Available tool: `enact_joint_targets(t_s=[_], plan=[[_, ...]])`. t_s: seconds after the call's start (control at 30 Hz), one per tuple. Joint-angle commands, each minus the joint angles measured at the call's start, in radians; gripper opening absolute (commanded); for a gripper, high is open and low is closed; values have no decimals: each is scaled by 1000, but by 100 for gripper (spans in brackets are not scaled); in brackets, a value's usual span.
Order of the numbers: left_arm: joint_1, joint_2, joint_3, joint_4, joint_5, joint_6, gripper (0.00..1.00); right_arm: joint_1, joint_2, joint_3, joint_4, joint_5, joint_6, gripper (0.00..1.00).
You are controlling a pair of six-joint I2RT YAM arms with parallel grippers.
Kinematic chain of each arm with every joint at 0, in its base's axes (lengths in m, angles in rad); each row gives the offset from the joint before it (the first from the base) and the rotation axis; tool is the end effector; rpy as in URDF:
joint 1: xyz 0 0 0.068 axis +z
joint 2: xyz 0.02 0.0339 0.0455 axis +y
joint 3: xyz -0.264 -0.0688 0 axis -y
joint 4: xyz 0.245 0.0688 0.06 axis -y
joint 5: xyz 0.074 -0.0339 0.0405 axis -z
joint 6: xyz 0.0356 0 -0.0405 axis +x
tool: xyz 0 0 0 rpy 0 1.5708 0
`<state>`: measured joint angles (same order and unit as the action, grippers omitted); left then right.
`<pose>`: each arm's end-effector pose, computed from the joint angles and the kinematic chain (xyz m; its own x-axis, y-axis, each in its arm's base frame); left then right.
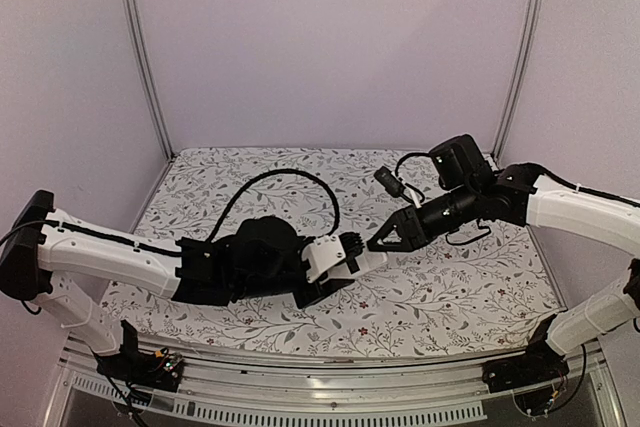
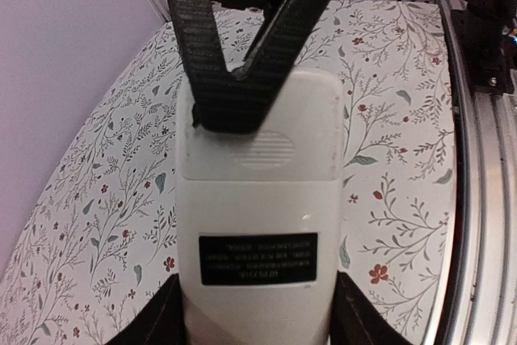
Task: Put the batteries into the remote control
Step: Load the battery cover onto the remote control without the battery cover.
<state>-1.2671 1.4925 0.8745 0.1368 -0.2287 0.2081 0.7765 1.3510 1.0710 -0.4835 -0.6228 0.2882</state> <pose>0.1064 -0.3126 0.2333 0.0442 0.5319 -0.8456 0.8791 0.3814 0.2858 0.1915 0.2172 0.2899 -0.7201 -0.3838 -0.5780 -0.6938 0.4101 0.5920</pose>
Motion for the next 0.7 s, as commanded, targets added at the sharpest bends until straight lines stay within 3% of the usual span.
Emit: enact_joint_targets(t_s=[0.0, 0.27, 0.4, 0.5, 0.63, 0.67], plan=[[-3, -37, 23, 34, -6, -9, 0, -3, 19, -27, 39, -32, 21, 30], [-2, -40, 26, 37, -10, -3, 0, -4, 15, -40, 56, -32, 30, 0], [-2, -42, 27, 37, -10, 1, 0, -3, 0, -43, 64, -29, 30, 0], [-2, -43, 29, 38, -12, 2, 0, -3, 3, -47, 67, -14, 37, 10], [-2, -50, 29, 53, -20, 4, 0, -3, 5, -78, 116, 10, 57, 11], [-3, -52, 30, 58, -21, 6, 0, -3, 4, -92, 140, 9, 69, 16]])
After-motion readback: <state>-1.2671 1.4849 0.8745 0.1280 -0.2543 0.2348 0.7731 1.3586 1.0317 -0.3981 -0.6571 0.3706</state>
